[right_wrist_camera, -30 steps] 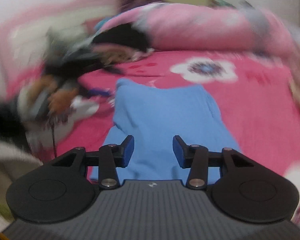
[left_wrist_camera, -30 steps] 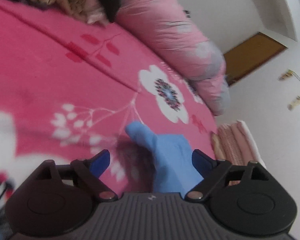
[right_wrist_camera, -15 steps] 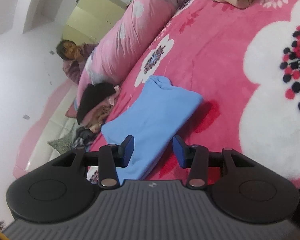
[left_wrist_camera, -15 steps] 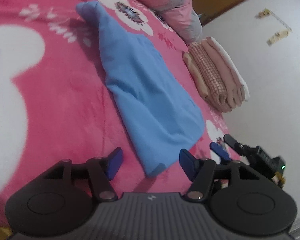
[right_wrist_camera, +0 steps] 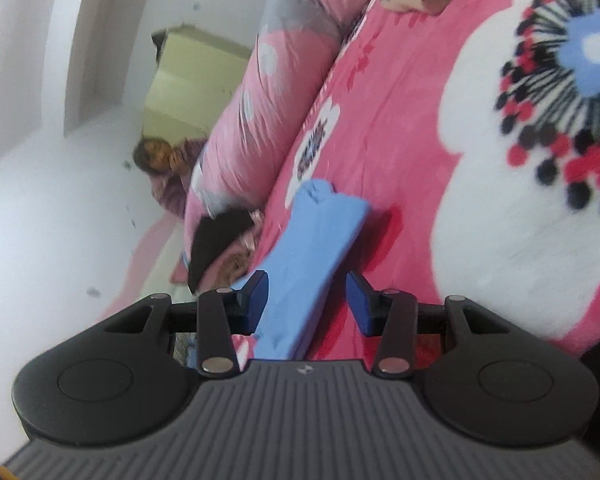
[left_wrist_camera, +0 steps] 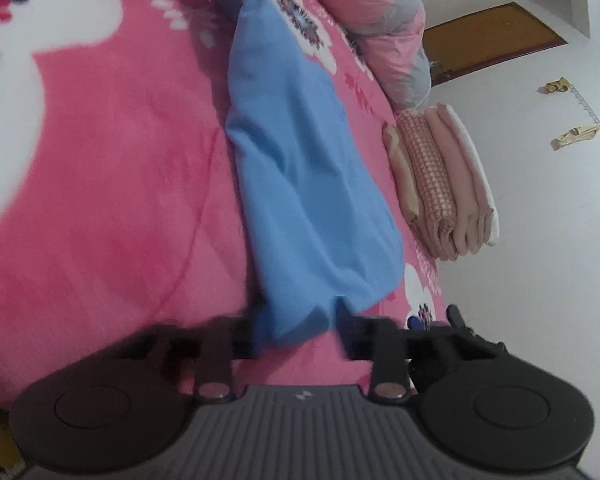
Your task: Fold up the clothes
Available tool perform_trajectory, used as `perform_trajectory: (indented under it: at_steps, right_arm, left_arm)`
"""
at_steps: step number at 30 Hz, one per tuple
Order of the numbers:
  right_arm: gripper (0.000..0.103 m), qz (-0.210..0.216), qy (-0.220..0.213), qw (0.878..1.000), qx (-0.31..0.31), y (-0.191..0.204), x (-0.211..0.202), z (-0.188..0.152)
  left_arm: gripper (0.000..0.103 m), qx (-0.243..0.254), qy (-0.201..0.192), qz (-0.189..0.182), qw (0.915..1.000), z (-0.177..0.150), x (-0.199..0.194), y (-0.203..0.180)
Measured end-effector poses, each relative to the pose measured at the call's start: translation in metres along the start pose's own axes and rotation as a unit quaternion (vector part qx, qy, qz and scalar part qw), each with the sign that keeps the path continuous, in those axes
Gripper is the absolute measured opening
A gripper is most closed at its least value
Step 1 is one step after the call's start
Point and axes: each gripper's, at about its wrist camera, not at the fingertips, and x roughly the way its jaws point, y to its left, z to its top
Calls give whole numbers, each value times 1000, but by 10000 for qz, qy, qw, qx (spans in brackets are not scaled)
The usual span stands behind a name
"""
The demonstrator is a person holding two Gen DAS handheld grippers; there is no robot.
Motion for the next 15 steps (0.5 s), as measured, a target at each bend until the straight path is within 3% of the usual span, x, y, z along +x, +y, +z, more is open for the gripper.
perform_trajectory:
  at_steps: [3,6,11,15]
  right_arm:
    - [44,86,-81,9998,185,-7,-1,1]
    - [46,135,-77,9993,335,-8,-1,4]
    - [61,430,-115,9958,802,-5,2,15]
    - [70,824,-88,9873,1358,-1,8,18]
  left_arm:
    - [7,29,-55,20,10000,-4,0,-3]
    - [6,160,-361,-140,9991,-2,-14,-13]
    - [6,115,-723,-633,9953,19,-37,-38]
    - [6,370,-853,-832,9922,33,-44,-60]
